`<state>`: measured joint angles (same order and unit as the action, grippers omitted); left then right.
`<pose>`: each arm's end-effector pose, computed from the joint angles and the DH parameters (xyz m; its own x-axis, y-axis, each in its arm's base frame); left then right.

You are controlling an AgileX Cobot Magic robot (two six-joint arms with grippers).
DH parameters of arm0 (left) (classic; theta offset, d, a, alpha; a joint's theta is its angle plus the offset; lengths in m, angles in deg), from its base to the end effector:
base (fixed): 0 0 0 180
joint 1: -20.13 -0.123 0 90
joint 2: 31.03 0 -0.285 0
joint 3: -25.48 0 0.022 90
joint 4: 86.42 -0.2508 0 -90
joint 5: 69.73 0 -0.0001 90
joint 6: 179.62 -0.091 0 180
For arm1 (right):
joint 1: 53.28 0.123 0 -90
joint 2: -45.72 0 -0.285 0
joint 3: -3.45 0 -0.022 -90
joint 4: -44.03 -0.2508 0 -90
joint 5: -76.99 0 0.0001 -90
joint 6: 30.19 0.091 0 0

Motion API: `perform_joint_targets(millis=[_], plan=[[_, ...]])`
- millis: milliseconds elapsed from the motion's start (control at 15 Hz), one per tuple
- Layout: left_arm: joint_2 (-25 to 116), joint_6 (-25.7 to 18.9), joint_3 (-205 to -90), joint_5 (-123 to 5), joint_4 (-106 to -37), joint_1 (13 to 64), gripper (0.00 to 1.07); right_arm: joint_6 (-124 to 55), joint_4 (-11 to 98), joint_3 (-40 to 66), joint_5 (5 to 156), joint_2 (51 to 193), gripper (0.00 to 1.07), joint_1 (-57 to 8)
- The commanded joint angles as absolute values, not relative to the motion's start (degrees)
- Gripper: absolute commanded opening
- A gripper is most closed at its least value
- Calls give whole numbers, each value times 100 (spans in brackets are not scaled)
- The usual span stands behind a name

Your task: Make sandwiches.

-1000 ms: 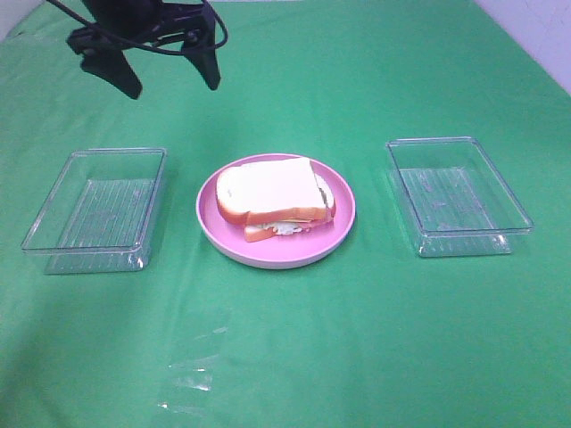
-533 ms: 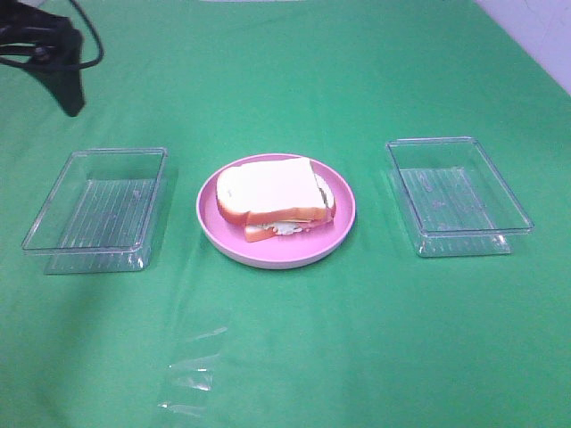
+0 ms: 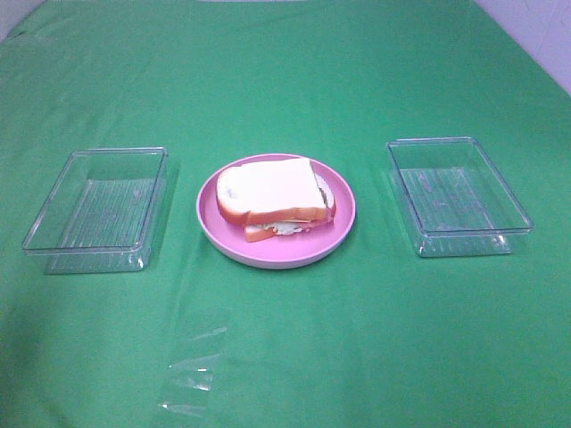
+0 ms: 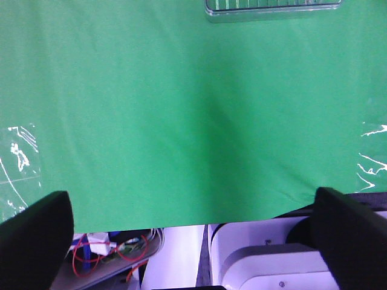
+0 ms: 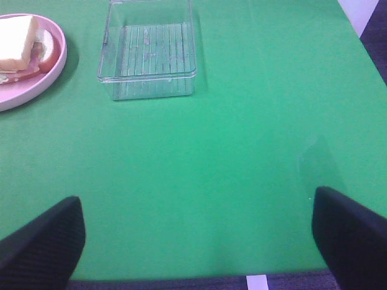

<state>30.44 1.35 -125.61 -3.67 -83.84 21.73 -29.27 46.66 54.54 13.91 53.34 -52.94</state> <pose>0.1509 -0.0080 0.3104 -0.9171 -0.0096 -0.3985 0.0121 0.9986 -0.0518 -0.0023 -0.0037 0.2619 -0.5266 -0.0079 -0.8501 0.0264 0.9993 -0.0256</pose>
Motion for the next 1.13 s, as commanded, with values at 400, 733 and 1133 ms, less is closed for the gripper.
perform_joint_targets(millis=[400, 733, 1133], plan=[[-800, 210, -10790, -705, -8384, 2162, 100, -2973, 4678, 5477, 1414, 5162, 97, -5317], [-2508, 95, -10699, -791, -8218, 2167, 100, -2973, 4678, 5477, 1414, 5162, 97, -5317], [-2473, 78, -10699, -802, -8201, 2162, 100, -2973, 4660, 5477, 1414, 5208, 97, -5317]])
